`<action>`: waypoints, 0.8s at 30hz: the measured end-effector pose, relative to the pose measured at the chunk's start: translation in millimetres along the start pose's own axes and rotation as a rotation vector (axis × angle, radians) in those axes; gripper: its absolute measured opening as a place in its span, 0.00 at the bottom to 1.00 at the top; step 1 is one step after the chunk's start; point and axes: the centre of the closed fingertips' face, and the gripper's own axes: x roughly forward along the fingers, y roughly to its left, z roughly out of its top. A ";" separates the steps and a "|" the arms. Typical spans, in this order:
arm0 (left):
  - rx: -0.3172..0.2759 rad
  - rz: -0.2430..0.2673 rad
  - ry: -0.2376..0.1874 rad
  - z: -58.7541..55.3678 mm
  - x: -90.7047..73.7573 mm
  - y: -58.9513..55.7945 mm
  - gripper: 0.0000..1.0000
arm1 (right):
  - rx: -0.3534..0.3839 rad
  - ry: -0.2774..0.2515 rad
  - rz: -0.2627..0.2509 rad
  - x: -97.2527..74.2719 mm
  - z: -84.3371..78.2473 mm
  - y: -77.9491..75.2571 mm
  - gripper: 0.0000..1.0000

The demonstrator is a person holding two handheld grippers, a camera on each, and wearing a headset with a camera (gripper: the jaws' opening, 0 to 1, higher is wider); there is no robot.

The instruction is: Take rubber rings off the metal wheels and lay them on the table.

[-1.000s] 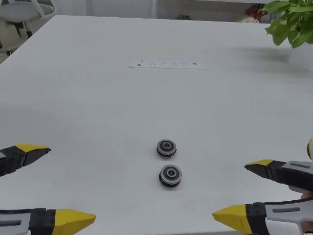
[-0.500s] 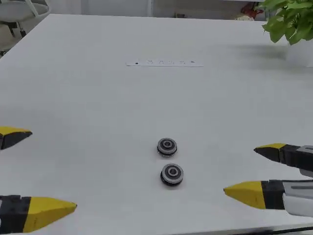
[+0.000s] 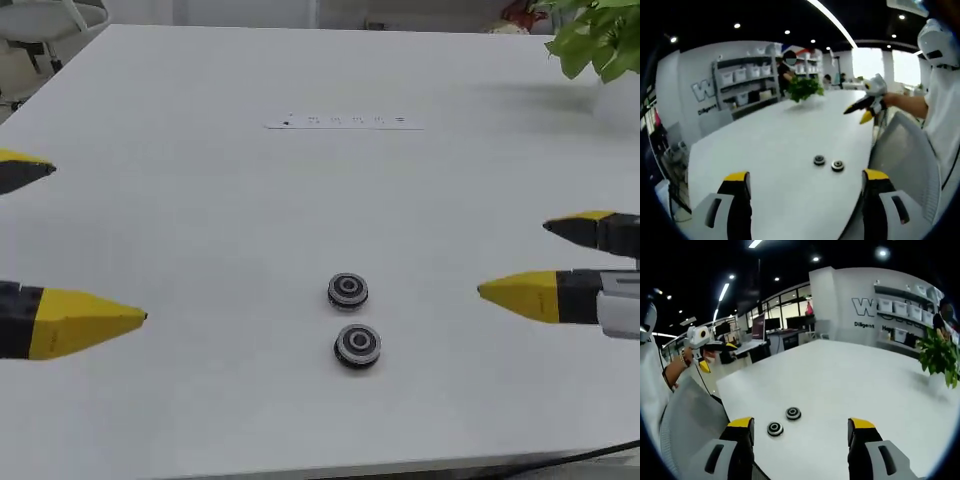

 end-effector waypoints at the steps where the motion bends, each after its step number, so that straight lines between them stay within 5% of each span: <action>1: 0.026 -0.004 0.006 2.5 1.2 1.1 0.93 | -0.009 -0.002 0.001 1.4 5.1 -0.3 0.76; 4: 0.055 -0.001 0.007 10.3 2.8 4.8 0.92 | -0.043 -0.015 0.007 4.3 18.1 0.0 0.75; 15: 0.148 -0.062 -0.116 66.1 26.9 7.0 0.90 | -0.142 -0.110 0.108 31.2 69.3 15.2 0.72; 24: 0.183 -0.160 -0.182 91.4 69.0 -7.5 0.87 | -0.123 -0.163 0.146 52.8 81.2 19.9 0.69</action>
